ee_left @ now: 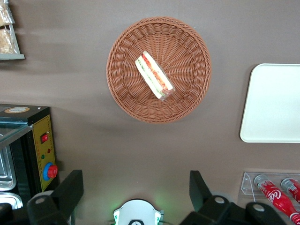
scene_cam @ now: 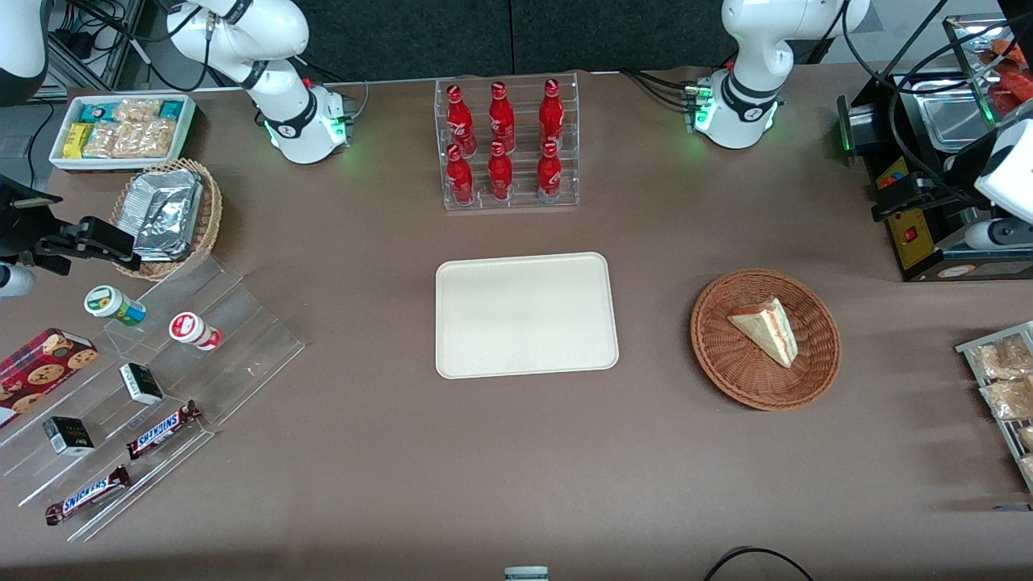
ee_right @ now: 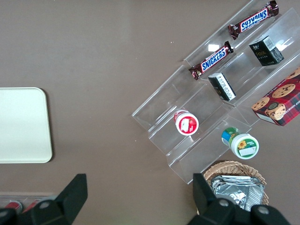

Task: Place sandwich from basket to tray
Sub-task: 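Move the left gripper from rest toward the sandwich in the wicker basket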

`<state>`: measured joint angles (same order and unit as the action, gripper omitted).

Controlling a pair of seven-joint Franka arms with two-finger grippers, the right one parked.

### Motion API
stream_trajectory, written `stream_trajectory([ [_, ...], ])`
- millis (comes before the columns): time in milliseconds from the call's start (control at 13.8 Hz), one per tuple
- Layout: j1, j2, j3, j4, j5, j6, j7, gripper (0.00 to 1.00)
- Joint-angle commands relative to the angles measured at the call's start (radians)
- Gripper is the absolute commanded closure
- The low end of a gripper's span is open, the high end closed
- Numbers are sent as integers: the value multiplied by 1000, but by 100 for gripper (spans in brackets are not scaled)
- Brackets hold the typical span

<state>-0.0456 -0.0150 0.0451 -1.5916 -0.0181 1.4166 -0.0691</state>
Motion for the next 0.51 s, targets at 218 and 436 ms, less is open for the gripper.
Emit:
stream_trajectory([
  [218,21,4,-40,-49,70,11,2,0],
  [436,23,-5,-37,-154,63,105,15,0],
])
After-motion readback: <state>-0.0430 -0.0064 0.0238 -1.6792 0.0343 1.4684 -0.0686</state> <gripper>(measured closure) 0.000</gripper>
